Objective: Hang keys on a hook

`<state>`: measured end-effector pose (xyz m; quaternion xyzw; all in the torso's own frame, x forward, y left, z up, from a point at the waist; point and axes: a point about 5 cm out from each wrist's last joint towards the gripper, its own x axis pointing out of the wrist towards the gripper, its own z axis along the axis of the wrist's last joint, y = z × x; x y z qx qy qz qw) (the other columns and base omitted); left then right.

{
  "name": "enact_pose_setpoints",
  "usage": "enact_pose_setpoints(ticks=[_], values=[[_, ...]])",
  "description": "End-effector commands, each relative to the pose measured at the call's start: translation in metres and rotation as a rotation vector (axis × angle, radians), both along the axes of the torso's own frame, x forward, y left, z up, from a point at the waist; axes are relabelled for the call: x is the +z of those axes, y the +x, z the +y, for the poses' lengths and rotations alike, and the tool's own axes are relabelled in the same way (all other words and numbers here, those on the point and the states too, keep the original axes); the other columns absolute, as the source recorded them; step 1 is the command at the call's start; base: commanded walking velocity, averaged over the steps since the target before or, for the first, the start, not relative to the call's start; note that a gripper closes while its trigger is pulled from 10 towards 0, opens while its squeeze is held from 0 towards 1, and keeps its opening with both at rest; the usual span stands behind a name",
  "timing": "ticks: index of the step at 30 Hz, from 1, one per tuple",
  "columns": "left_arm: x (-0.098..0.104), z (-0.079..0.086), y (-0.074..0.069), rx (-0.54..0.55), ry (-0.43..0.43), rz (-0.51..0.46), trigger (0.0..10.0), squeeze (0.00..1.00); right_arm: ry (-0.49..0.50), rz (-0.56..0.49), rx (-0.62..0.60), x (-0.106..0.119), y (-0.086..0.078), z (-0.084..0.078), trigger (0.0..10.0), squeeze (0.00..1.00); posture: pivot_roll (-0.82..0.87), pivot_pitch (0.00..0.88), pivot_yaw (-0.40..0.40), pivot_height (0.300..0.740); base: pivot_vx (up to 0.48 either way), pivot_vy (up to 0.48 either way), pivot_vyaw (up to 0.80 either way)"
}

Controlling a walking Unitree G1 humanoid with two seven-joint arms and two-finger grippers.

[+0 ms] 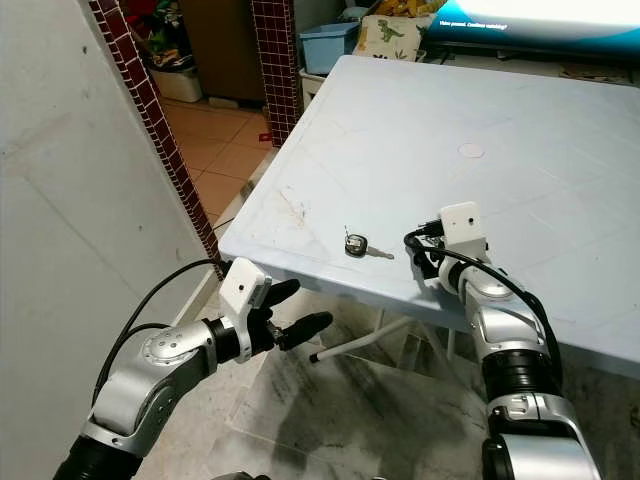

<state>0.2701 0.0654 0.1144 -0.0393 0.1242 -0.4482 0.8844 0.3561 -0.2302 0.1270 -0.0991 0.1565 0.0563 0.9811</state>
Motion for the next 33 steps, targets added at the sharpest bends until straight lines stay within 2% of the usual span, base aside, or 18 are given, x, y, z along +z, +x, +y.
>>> enact_pose_setpoints(ticks=[1, 8, 9, 10, 12, 13, 23, 33], values=[[0.002, -0.001, -0.001, -0.012, 0.004, -0.006, 10.0, 0.00, -0.006, 0.010, 0.021, -0.003, 0.001, 0.002, 10.0, 0.00, -0.05, 0.070, 0.060, 0.740, 0.000, 0.000, 0.00], [0.002, -0.006, -0.003, -0.022, 0.002, -0.007, 10.0, 0.00, 0.024, 0.051, 0.029, -0.013, 0.001, -0.001, 10.0, 0.00, -0.04, 0.067, 0.055, 0.740, 0.000, 0.000, 0.00], [0.002, -0.006, -0.003, -0.022, 0.002, -0.006, 10.0, 0.00, 0.044, 0.063, 0.030, -0.016, 0.001, -0.001, 9.2, 0.00, -0.04, 0.067, 0.055, 0.740, 0.000, 0.000, 0.00], [0.002, -0.006, -0.003, -0.023, 0.002, -0.005, 10.0, 0.00, 0.054, 0.071, 0.027, -0.017, 0.000, -0.002, 9.2, 0.00, -0.04, 0.067, 0.055, 0.740, 0.000, 0.000, 0.00], [0.001, -0.006, -0.004, -0.023, 0.002, -0.003, 10.0, 0.00, 0.051, 0.085, 0.022, -0.019, 0.000, -0.003, 2.5, 0.00, -0.04, 0.067, 0.055, 0.740, 0.000, 0.000, 0.00], [0.001, -0.006, -0.005, -0.024, 0.003, -0.002, 10.0, 0.00, 0.058, 0.092, 0.029, -0.021, -0.001, -0.003, 0.0, 0.00, -0.03, 0.067, 0.054, 0.740, 0.000, 0.000, 0.00], [0.001, -0.006, -0.005, -0.025, 0.007, -0.003, 10.0, 0.00, 0.073, 0.113, 0.048, -0.030, -0.005, -0.001, 0.0, 0.00, -0.03, 0.070, 0.055, 0.740, 0.000, 0.000, 0.00], [0.001, -0.009, -0.006, -0.029, 0.005, -0.004, 10.0, 0.00, 0.042, 0.115, 0.063, -0.036, -0.008, 0.004, 0.0, 0.00, -0.04, 0.082, 0.054, 0.740, 0.000, 0.000, 0.00]])
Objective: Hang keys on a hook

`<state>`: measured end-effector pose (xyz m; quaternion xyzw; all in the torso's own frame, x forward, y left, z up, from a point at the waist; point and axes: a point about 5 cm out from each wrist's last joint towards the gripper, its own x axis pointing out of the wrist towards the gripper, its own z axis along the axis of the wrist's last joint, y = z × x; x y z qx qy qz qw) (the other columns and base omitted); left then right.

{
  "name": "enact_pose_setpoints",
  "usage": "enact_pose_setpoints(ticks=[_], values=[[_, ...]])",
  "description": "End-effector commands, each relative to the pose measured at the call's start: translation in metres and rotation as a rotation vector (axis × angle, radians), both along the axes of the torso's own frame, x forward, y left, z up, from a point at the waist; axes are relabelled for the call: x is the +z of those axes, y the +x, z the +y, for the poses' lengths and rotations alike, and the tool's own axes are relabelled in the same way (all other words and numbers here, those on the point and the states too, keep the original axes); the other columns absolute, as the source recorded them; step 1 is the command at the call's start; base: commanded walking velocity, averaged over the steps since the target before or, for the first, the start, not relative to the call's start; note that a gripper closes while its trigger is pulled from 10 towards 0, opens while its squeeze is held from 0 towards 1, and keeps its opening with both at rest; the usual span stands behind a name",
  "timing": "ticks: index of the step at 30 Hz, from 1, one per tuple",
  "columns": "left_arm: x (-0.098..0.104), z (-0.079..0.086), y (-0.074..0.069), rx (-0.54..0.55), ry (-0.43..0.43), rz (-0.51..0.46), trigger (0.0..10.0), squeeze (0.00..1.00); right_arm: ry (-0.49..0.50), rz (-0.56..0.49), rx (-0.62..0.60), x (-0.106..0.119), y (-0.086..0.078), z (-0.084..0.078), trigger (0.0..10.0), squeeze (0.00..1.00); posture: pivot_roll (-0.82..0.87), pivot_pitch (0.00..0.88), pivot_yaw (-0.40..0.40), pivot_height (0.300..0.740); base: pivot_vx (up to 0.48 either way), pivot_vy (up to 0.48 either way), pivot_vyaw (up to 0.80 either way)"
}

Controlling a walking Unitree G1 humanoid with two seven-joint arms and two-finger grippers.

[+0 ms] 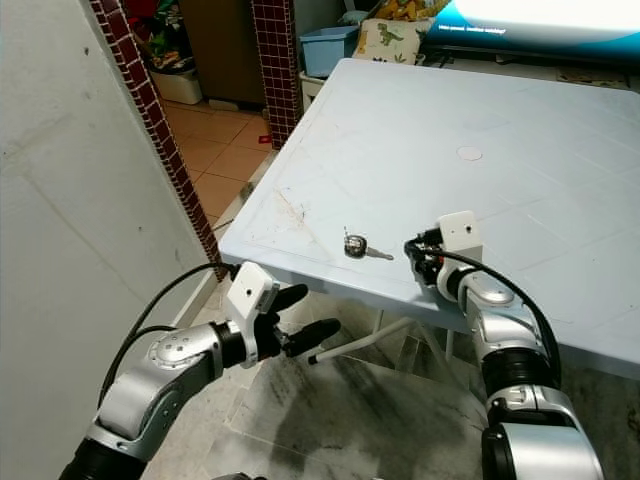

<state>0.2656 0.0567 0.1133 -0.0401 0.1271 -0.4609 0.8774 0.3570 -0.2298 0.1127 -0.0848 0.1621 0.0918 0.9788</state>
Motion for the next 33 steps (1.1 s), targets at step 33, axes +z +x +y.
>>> enact_pose_setpoints(ticks=[33], values=[[0.001, -0.001, -0.001, 0.002, 0.016, -0.017, 10.0, 0.00, 0.004, -0.026, -0.064, 0.001, 0.003, 0.007, 0.0, 0.00, -0.04, 0.076, 0.056, 0.740, 0.000, 0.000, 0.00]])
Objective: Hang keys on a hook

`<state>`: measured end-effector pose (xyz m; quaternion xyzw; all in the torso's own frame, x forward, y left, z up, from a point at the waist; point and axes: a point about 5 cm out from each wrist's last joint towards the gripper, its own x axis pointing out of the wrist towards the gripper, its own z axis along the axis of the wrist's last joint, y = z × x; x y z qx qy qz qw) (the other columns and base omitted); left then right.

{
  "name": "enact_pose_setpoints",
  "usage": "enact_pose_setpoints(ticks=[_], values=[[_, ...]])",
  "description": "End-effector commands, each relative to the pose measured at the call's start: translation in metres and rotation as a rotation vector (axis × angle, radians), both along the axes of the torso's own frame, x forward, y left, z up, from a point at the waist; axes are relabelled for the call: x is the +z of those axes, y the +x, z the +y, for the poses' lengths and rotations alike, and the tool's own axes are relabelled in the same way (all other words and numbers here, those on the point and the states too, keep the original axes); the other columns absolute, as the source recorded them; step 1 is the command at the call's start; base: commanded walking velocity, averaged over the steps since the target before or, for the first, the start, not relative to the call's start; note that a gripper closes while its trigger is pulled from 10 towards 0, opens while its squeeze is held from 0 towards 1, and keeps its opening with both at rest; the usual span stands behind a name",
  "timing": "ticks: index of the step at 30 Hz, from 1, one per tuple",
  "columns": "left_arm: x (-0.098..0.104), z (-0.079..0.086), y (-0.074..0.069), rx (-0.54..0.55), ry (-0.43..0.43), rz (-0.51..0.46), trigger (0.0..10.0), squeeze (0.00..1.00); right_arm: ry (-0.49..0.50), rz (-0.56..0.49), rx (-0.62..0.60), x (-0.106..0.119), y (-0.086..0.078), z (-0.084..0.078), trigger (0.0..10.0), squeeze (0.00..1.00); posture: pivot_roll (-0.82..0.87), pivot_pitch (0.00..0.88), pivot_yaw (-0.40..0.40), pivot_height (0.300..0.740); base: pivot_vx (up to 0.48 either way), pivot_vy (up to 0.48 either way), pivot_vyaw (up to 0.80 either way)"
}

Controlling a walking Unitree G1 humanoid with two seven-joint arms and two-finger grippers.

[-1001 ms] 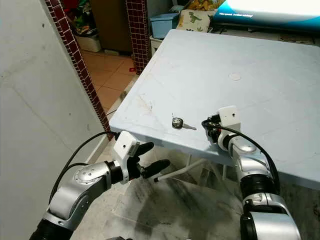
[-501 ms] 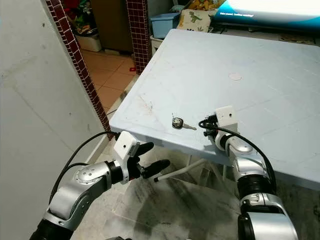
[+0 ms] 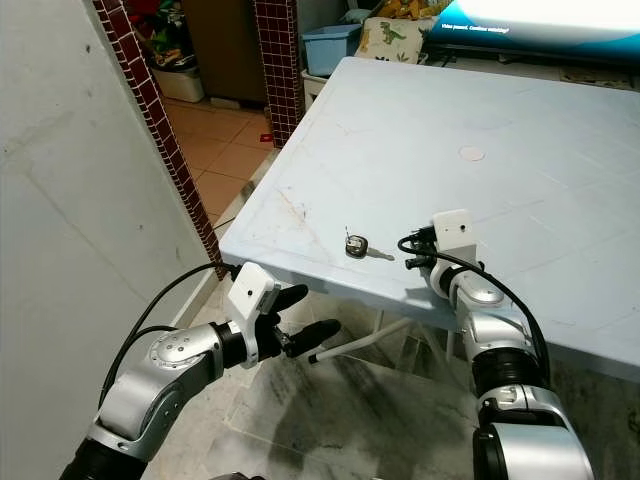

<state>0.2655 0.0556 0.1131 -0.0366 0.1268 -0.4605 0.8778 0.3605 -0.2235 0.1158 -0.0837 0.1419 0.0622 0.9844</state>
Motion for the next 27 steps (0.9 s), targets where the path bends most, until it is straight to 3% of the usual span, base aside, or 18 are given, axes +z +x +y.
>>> enact_pose_setpoints(ticks=[1, 13, 23, 27], values=[[0.001, 0.000, -0.001, 0.002, 0.010, -0.013, 10.0, 0.00, 0.005, -0.021, -0.024, 0.005, 0.002, -0.001, 0.0, 0.00, -0.04, 0.076, 0.056, 0.740, 0.000, 0.000, 0.00], [0.001, 0.000, 0.000, 0.007, 0.008, -0.011, 10.0, 0.00, -0.096, -0.322, -0.088, 0.056, 0.010, -0.006, 0.0, 0.00, -0.04, 0.079, 0.054, 0.740, 0.000, 0.000, 0.00], [0.001, 0.000, 0.000, 0.006, 0.009, -0.010, 10.0, 0.00, -0.111, -0.378, -0.086, 0.065, 0.010, -0.003, 0.0, 0.00, -0.04, 0.080, 0.055, 0.740, 0.000, 0.000, 0.00], [0.000, 0.000, 0.000, 0.009, 0.011, -0.011, 10.0, 0.00, -0.059, -0.413, -0.013, 0.070, 0.009, 0.008, 0.0, 0.00, -0.04, 0.079, 0.056, 0.740, 0.000, 0.000, 0.00]])
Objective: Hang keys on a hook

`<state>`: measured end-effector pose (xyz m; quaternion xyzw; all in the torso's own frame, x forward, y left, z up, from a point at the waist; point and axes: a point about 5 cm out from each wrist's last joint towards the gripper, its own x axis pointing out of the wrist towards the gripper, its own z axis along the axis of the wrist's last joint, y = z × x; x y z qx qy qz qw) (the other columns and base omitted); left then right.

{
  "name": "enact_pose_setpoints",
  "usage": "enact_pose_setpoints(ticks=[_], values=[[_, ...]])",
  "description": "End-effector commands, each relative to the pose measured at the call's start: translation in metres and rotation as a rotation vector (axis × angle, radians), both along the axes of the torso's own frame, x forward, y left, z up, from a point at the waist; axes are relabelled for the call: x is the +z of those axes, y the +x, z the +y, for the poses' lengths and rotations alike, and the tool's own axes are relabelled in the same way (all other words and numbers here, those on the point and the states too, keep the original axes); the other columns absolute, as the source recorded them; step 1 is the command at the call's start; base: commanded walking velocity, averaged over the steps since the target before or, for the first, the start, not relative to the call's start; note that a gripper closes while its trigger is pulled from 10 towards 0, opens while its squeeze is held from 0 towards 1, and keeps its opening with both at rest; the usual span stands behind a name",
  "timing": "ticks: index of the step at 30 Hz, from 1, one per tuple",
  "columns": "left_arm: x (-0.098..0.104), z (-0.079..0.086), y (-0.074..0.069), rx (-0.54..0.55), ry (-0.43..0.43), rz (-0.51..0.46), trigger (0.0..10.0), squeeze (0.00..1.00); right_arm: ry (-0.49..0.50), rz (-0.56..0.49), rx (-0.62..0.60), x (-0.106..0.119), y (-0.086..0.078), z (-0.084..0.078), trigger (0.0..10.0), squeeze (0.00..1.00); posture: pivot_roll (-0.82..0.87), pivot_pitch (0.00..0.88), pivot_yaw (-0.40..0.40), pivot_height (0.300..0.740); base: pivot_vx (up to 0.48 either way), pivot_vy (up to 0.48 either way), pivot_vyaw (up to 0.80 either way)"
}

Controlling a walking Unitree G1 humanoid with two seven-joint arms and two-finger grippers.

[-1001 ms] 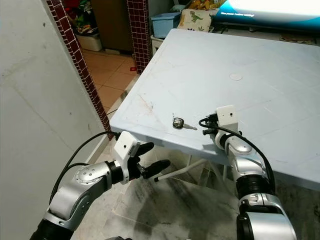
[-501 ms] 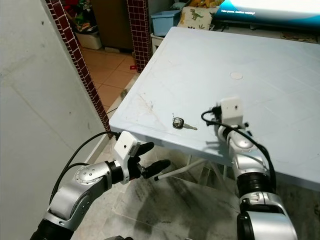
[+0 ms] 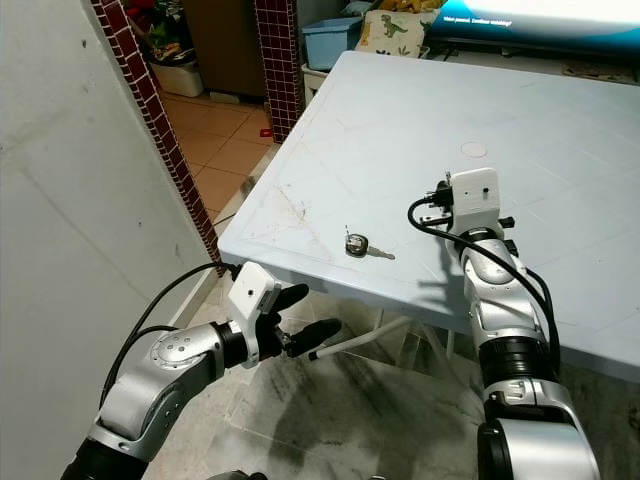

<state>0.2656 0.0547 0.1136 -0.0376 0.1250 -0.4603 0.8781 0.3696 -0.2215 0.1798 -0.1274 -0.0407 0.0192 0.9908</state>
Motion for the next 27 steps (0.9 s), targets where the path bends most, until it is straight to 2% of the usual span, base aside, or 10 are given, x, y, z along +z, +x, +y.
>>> enact_pose_setpoints(ticks=[1, 9, 15, 16, 17, 21, 27], values=[[0.000, 0.001, 0.001, 0.014, 0.014, -0.013, 10.0, 0.00, 0.027, -0.053, 0.058, 0.008, -0.002, 0.010, 0.0, 0.00, -0.04, 0.077, 0.055, 0.740, 0.000, 0.000, 0.00], [0.012, 0.010, 0.015, 0.143, -0.029, -0.073, 10.0, 0.00, 0.050, -0.101, 0.085, 0.016, -0.005, 0.020, 0.0, 0.00, -0.06, 0.059, 0.066, 0.740, 0.000, 0.000, 0.00], [0.022, 0.014, 0.025, 0.183, -0.044, -0.103, 10.0, 0.00, 0.055, -0.119, 0.098, 0.022, -0.008, 0.022, 0.0, 0.00, -0.07, 0.048, 0.069, 0.740, 0.000, 0.000, 0.00], [0.023, 0.015, 0.027, 0.189, -0.046, -0.104, 10.0, 0.00, 0.054, -0.119, 0.102, 0.023, -0.009, 0.023, 2.7, 0.00, -0.07, 0.047, 0.071, 0.740, 0.000, 0.000, 0.00], [0.023, 0.016, 0.027, 0.191, -0.045, -0.105, 10.0, 0.00, 0.048, -0.115, 0.102, 0.022, -0.008, 0.023, 9.8, 0.00, -0.07, 0.047, 0.071, 0.740, 0.000, 0.000, 0.00], [0.022, 0.015, 0.028, 0.193, -0.044, -0.112, 10.0, 0.00, 0.025, -0.104, 0.099, 0.020, -0.010, 0.023, 10.0, 0.00, -0.07, 0.042, 0.077, 0.740, 0.000, 0.000, 0.00], [0.022, 0.015, 0.026, 0.170, -0.039, -0.109, 10.0, 0.00, 0.017, -0.092, 0.094, 0.016, -0.014, 0.021, 10.0, 0.00, -0.09, 0.044, 0.093, 0.740, 0.000, 0.000, 0.80]])
